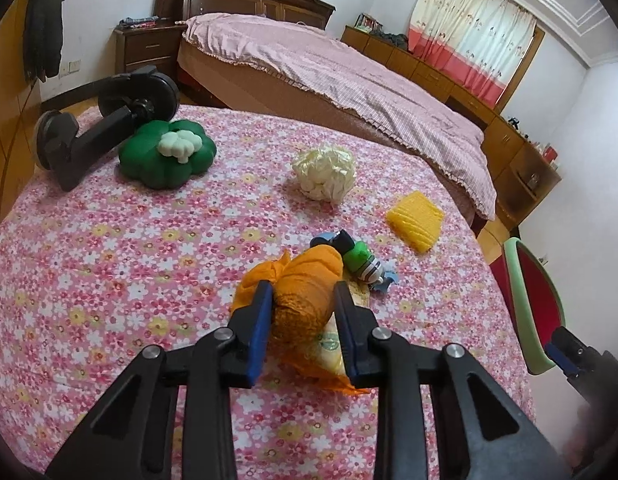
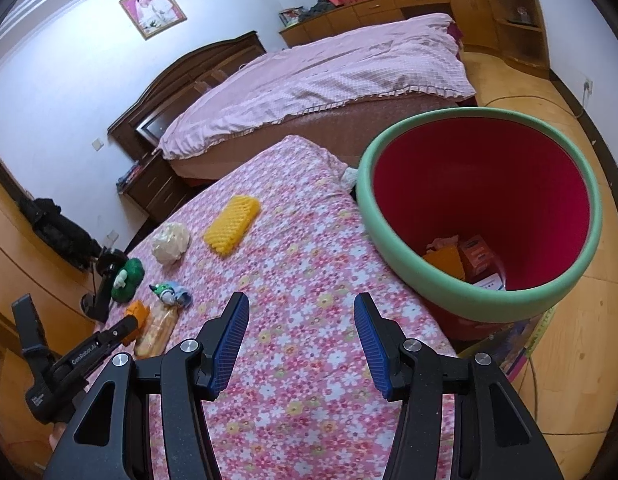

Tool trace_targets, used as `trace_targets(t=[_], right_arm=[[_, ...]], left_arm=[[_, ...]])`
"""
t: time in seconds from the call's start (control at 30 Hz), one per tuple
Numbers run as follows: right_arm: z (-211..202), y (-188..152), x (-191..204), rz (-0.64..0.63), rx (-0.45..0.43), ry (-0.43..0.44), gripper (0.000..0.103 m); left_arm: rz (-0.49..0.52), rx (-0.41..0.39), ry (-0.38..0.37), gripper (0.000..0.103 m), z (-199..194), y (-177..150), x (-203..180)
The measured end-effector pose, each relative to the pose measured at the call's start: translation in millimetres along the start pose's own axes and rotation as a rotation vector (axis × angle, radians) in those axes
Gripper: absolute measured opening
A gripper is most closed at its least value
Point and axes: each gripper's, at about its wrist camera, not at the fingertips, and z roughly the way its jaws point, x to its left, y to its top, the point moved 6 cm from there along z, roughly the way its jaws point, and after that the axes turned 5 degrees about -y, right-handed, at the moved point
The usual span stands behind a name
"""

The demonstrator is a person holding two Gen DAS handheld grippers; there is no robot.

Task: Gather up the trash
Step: 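Grasp the orange mesh bag with the left tool, then grasp the wrapped bread package with the right tool while the left tool holds the orange bag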

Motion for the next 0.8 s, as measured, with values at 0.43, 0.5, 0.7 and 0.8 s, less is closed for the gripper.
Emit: trace_targets(t=[0.43, 0.5, 0.7, 0.8], right_arm=[[15, -18, 71, -0.128, 0.050, 0.073, 0.056], [20, -23, 86, -0.147, 0.068, 0.088, 0.056], [35, -38, 130, -0.214, 0.104, 0.115, 0.056], [45, -49, 150, -0.245, 0.129, 0.119, 0.056]], left_arm=[[-0.060, -0.102, 0.015, 0.031, -58, 2, 29], [-0.072, -0.110, 0.027, 0.031, -67, 1, 37], [-0.099, -0.128, 0.090, 0.031, -81, -5, 65], [-0.129, -0.128, 0.096, 0.031, -84, -11, 79]])
